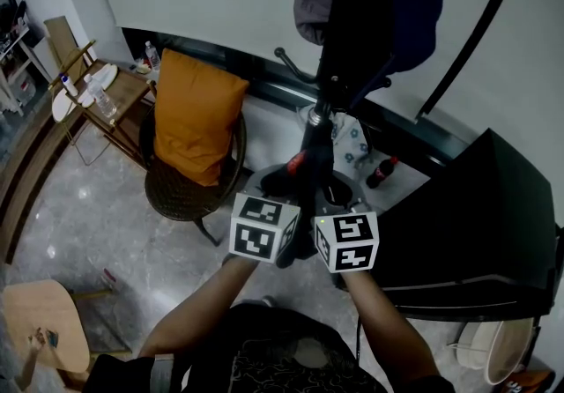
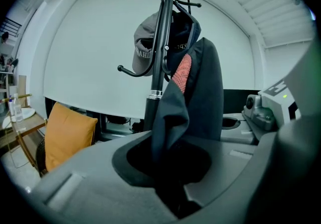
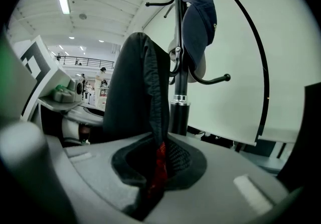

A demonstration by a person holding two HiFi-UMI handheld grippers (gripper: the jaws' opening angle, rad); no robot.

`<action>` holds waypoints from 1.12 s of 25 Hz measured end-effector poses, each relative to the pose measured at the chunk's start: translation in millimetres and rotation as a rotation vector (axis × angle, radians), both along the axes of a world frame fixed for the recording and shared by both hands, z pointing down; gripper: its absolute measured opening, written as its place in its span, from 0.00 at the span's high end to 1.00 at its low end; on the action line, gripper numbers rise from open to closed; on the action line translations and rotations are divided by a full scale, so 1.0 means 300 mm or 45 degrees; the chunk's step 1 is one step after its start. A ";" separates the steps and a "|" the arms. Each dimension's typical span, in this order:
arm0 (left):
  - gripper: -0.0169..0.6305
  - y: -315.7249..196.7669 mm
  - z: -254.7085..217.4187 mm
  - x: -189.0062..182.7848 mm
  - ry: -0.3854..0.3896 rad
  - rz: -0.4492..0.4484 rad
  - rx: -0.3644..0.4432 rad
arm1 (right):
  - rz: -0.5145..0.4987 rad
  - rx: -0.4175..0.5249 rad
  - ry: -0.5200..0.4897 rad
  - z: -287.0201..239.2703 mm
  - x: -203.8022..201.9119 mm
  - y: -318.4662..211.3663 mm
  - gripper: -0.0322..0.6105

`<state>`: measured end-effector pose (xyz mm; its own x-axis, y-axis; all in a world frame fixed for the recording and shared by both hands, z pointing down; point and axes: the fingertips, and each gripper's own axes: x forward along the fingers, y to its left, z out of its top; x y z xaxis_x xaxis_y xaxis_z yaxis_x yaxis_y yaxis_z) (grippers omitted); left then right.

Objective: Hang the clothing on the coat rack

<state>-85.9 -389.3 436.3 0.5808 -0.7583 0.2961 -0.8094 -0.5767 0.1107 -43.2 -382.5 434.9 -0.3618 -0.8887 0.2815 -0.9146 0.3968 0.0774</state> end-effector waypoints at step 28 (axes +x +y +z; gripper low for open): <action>0.82 0.134 -0.007 -0.019 -0.044 -0.063 -0.057 | -0.067 -0.057 -0.048 -0.011 0.012 0.127 0.87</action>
